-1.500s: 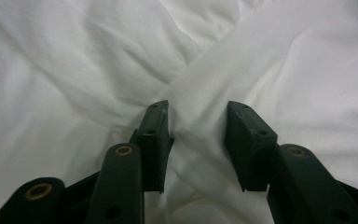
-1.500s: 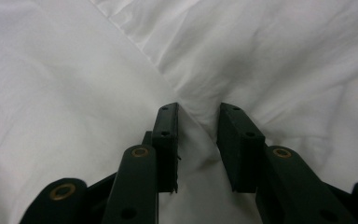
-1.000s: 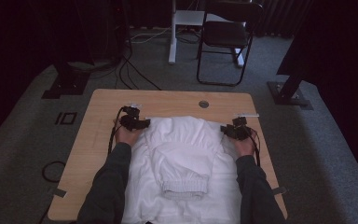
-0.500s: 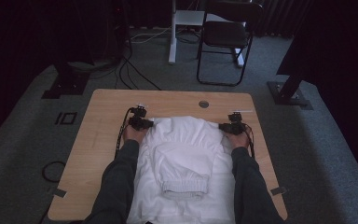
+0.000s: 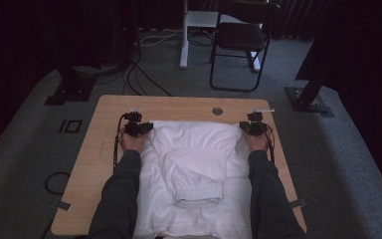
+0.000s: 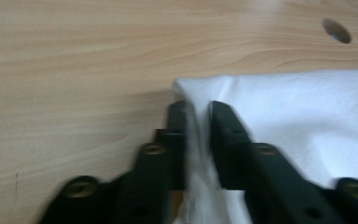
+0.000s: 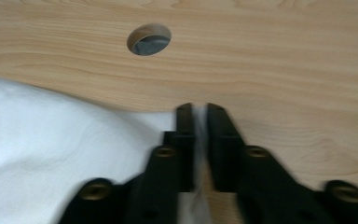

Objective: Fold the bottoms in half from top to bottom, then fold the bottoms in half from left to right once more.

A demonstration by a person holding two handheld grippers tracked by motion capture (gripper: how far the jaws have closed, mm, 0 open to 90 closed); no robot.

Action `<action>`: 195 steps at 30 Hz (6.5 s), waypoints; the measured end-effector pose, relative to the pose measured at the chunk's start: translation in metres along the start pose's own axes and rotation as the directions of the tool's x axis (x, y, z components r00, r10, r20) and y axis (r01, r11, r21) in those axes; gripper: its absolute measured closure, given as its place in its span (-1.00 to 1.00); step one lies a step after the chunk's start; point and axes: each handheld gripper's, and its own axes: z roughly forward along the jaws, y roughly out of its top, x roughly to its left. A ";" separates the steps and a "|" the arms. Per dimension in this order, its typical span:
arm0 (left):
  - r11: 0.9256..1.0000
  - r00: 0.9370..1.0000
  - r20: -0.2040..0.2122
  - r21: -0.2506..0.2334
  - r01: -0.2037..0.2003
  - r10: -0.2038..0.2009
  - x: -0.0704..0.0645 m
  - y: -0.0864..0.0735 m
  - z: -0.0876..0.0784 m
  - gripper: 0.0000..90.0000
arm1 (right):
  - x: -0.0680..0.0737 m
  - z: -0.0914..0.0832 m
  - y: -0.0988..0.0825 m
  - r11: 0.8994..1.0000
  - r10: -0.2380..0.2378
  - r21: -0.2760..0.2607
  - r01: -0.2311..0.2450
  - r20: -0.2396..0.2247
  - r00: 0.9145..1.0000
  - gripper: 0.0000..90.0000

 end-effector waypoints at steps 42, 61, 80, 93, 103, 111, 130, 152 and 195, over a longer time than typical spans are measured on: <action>0.996 0.982 0.183 -0.083 -0.024 0.039 -0.010 0.046 -0.043 0.93 | 0.014 -0.022 0.031 0.994 -0.060 -0.092 0.056 -0.040 0.997 0.96; 0.980 0.950 0.268 -0.159 -0.120 0.160 -0.015 -0.014 -0.112 0.92 | 0.012 -0.096 -0.026 0.971 -0.145 -0.218 0.098 -0.211 0.967 0.96; 0.989 0.951 0.274 -0.064 -0.133 0.145 -0.014 -0.119 -0.152 0.92 | 0.032 -0.148 -0.121 0.980 -0.152 -0.172 0.100 -0.327 0.933 0.95; 0.958 0.957 0.156 0.112 -0.262 0.244 -0.039 -0.160 -0.114 0.92 | 0.044 -0.121 -0.178 0.986 -0.140 0.044 0.161 -0.313 0.940 0.94; 0.953 0.959 0.083 0.123 -0.278 0.270 -0.047 -0.122 -0.078 0.91 | 0.035 -0.097 -0.158 0.988 -0.124 0.056 0.141 -0.240 0.963 0.94; 0.965 0.973 0.048 0.124 -0.231 0.227 -0.043 -0.097 -0.055 0.90 | 0.028 -0.071 -0.132 0.992 -0.107 0.049 0.119 -0.195 0.975 0.94; 0.975 0.975 0.053 -0.074 -0.211 0.215 -0.078 -0.025 -0.101 0.34 | 0.063 -0.102 -0.056 0.982 -0.166 -0.114 0.147 -0.174 0.971 0.01; 0.935 0.934 0.193 0.132 -0.330 0.302 -0.089 -0.125 -0.068 0.42 | 0.083 -0.070 -0.127 0.973 -0.211 0.038 0.229 -0.270 0.939 0.04; 0.987 0.988 -0.120 0.139 -0.081 0.097 -0.013 -0.120 -0.077 -0.69 | 0.083 -0.066 -0.133 0.981 -0.179 0.020 0.192 -0.278 0.944 0.06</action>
